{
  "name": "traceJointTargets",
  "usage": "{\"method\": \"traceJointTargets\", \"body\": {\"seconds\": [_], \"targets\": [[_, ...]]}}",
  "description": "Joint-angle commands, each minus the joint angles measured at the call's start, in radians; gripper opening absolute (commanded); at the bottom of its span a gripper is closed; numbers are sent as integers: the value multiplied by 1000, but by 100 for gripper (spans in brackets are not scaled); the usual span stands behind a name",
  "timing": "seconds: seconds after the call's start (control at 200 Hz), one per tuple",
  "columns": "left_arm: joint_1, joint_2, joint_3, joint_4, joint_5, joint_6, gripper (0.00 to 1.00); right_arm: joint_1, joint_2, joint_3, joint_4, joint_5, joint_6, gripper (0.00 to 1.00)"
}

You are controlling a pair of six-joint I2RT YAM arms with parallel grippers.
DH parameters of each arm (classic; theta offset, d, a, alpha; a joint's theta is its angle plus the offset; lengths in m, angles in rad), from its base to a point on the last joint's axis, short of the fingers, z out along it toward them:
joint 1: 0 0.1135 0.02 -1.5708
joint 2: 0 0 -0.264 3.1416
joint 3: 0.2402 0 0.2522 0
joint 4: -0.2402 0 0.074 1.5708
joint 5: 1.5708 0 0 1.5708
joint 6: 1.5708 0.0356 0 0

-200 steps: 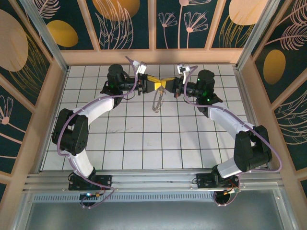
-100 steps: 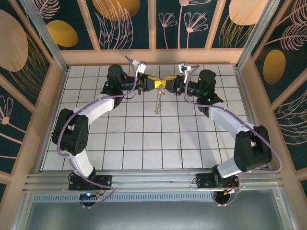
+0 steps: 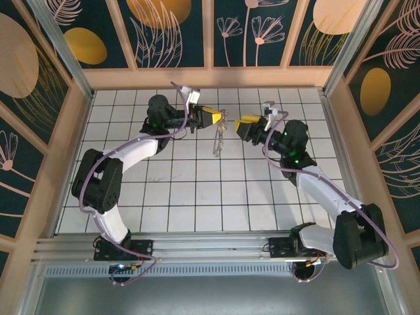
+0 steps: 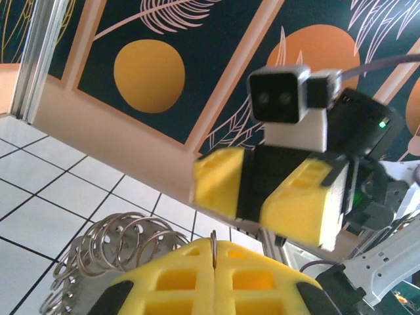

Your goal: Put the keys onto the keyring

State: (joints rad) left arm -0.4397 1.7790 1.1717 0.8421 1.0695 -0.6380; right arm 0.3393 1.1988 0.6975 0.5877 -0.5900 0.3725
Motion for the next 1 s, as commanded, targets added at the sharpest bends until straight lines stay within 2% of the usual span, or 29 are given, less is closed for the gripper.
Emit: {"method": "traceJointTargets", "body": {"seconds": [0.0,0.24,0.671,0.901,0.996], "targets": [[-8,-55,3,87,13,-23,0,10,8,-25,69,11,-27,54],[-13,-59,4,83,26,-23,0,81,36,-26,79,-11,-105,56],[-24,-59,14,64,30,-11,0,143,115,43,84,-12,-148,54],[-27,-59,13,61,35,-6,0,165,167,82,90,-4,-156,49],[-28,-59,11,61,35,-3,0,170,176,89,93,-4,-158,44]]}}
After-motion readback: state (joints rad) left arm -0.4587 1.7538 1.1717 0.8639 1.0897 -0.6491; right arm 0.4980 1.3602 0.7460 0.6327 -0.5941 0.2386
